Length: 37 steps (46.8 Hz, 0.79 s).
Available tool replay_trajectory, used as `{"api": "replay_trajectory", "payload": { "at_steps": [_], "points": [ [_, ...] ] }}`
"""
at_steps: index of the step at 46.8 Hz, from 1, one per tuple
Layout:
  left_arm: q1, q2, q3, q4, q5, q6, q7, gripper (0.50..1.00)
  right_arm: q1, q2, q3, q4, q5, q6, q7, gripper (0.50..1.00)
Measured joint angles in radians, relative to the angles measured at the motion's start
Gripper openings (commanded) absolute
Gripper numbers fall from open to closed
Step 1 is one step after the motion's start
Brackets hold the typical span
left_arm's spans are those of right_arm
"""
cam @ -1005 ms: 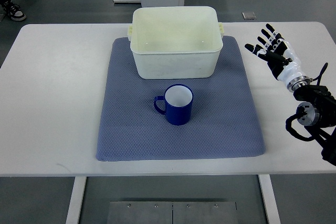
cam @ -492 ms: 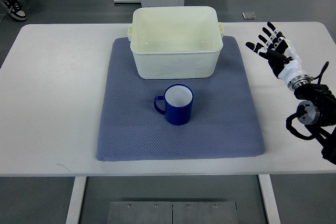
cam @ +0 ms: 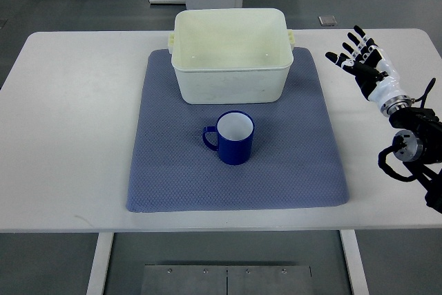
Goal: Place cup in box with right hand
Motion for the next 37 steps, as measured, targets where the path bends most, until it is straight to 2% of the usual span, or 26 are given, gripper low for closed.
{"api": "replay_trajectory", "payload": {
  "at_steps": [10,18,24,37],
  "points": [
    [0.000,0.000,0.000,0.000,0.000,0.000,0.000,1.000,0.005,-0.055,0.002,0.006,0.000,0.006,0.000,1.000],
    [0.000,0.000,0.000,0.000,0.000,0.000,0.000,1.000,0.015,-0.126,0.004,0.036,0.000,0.040,0.000,1.000],
    [0.000,0.000,0.000,0.000,0.000,0.000,0.000,1.000,0.016,-0.211,0.004,0.138,0.000,0.046,0.000,1.000],
    [0.000,0.000,0.000,0.000,0.000,0.000,0.000,1.000,-0.028,-0.405,-0.003,0.454,-0.002,0.047,0.022,1.000]
  ]
}}
